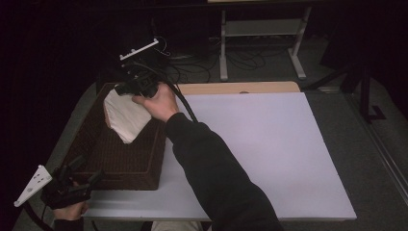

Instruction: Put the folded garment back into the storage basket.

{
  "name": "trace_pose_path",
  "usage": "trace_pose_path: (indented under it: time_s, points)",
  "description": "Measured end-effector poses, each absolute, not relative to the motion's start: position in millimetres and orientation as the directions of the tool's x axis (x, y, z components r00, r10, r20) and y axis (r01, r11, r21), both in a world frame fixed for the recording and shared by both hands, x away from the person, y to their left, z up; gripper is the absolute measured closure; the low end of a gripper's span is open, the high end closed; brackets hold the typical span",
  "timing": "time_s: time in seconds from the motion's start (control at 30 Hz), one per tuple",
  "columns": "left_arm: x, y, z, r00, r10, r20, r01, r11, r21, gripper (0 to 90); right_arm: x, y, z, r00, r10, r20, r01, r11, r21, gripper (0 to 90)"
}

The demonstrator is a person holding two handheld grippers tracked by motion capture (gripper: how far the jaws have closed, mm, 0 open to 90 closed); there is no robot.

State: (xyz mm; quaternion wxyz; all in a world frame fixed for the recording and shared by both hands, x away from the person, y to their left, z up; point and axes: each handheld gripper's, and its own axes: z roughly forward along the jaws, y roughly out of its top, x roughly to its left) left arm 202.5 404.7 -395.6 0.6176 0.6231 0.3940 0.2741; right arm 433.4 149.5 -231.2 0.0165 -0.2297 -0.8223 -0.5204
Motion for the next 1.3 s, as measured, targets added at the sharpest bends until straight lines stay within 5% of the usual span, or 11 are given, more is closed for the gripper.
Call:
trace_pose_path:
  time_s: [0.93, 1.07, 1.3]
  points:
    - [202.9, 404.9, -395.4, 0.542, 0.828, -0.143, 0.149, 0.073, 0.986, 1.0, 442.7, 178.2, -284.0, -0.878, 0.314, 0.361, 0.458, 0.333, 0.824, 85.7]
    - [202.5, 405.3, -395.3, 0.541, 0.829, -0.144, 0.149, 0.074, 0.986, 1.0, 448.0, 175.4, -292.3, -0.842, 0.357, 0.404, 0.51, 0.285, 0.811, 68.6]
    - [203.1, 404.6, -395.5, 0.542, 0.828, -0.141, 0.152, 0.069, 0.986, 1.0, 453.7, 156.2, -298.4, -0.835, 0.443, 0.325, 0.48, 0.298, 0.825, 46.8]
